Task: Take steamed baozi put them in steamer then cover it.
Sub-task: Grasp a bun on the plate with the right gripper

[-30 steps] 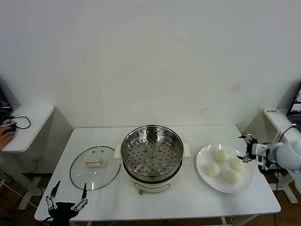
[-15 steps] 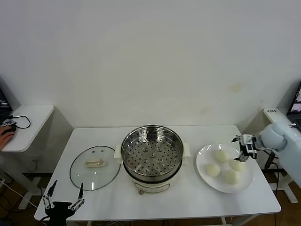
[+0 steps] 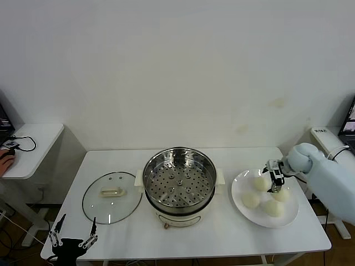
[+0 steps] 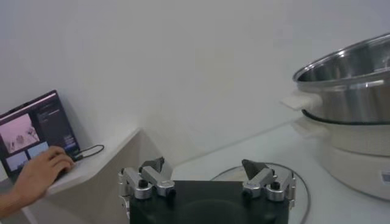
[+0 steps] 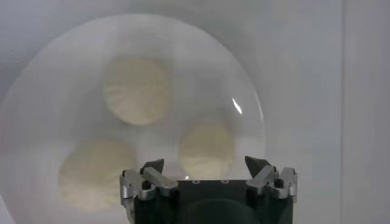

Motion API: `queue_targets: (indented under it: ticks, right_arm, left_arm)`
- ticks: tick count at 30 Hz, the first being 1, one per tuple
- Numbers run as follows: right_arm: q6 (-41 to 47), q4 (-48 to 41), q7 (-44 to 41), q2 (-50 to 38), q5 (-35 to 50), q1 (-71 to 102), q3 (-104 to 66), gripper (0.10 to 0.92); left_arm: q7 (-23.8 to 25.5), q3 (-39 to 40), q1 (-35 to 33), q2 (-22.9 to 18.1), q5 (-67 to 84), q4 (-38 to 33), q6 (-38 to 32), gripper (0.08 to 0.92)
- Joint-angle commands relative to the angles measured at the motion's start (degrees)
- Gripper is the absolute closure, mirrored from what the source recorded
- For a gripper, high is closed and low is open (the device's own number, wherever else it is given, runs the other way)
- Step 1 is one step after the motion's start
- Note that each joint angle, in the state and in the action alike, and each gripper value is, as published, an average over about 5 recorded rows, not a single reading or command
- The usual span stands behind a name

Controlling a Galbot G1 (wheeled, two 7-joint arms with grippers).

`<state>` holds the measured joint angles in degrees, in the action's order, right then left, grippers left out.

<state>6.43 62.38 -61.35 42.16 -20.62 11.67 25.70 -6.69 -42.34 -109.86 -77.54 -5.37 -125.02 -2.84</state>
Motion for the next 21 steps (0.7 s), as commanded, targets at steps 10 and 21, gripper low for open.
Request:
queue_targets:
  ticks: [10, 21]
  right_arm:
    - [0.1, -11.1, 1.4, 6.8, -4.0, -1.3, 0.8, 0.209]
    - [0.0, -10.4, 0.8, 6.5, -2.9, -1.8, 0.8, 0.329]
  left_arm:
    - [0.0, -0.1, 0.1, 0.1, -0.1, 0.4, 0.1, 0.177]
    - [0.0, 0.1, 0.3, -0.1, -0.1, 0.2, 0.0, 0.177]
